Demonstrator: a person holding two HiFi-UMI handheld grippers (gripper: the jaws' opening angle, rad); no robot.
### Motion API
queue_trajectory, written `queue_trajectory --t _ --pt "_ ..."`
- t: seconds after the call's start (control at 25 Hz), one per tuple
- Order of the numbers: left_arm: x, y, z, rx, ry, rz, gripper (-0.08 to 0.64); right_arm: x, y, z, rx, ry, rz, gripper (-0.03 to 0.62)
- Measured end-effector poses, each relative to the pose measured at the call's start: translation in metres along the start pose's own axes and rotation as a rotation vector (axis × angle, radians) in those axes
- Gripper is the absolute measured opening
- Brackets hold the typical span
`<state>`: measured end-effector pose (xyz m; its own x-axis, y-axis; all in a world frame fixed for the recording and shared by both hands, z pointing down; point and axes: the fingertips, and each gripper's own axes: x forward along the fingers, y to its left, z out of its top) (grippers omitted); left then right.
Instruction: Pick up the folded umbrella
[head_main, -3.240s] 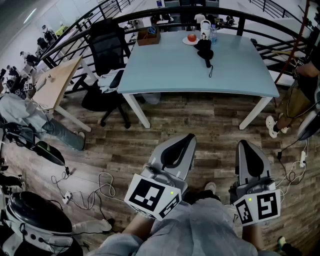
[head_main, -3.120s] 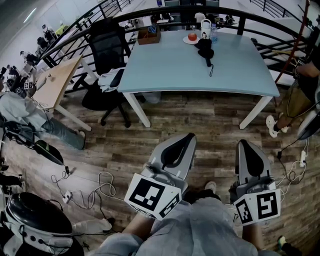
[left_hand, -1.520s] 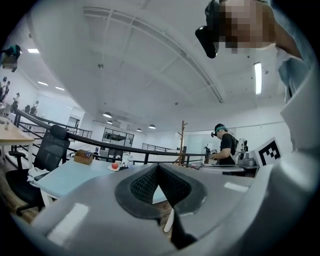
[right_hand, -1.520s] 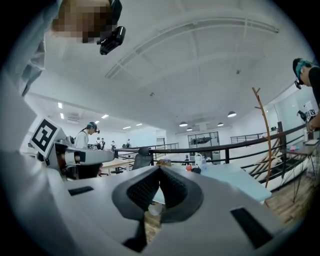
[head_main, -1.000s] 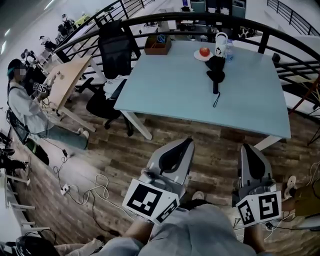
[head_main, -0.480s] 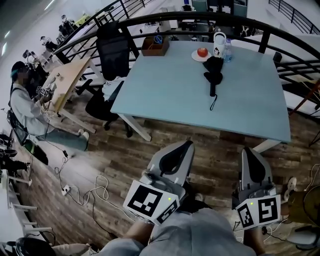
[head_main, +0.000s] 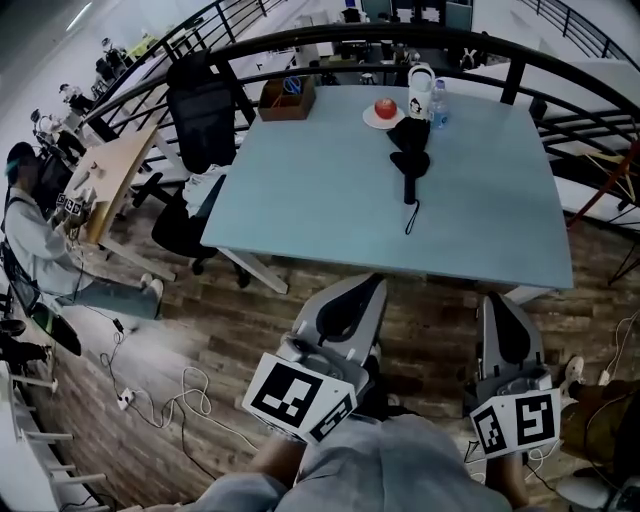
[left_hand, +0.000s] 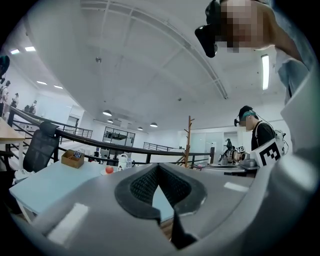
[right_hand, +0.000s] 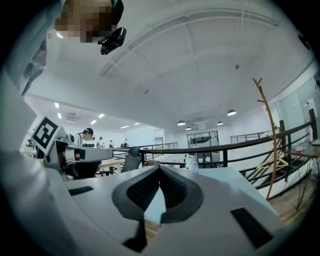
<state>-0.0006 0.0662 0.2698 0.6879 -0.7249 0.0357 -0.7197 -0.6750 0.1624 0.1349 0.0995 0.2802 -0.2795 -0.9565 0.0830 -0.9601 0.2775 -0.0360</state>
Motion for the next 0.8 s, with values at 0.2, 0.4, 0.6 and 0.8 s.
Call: queue_trajectory --t 0.2,0.4,0.6,0.8 --pt "0.030 0.030 0.010 0.003 0.004 -0.019 0.005 0.039 -0.007 0.009 0.002 -0.008 -0.023 -0.002" --pt "0.060 0.060 0.022 0.010 0.004 -0.061 0.005 0.078 -0.011 0.020 -0.003 -0.014 -0.048 -0.002" --pt "0.084 0.091 0.032 0.011 -0.006 -0.080 0.005 0.112 -0.016 0.030 0.001 -0.039 -0.076 -0.002" --pt "0.102 0.121 0.033 0.005 0.002 -0.091 0.005 0.139 -0.015 0.033 -0.009 -0.040 -0.101 -0.002"
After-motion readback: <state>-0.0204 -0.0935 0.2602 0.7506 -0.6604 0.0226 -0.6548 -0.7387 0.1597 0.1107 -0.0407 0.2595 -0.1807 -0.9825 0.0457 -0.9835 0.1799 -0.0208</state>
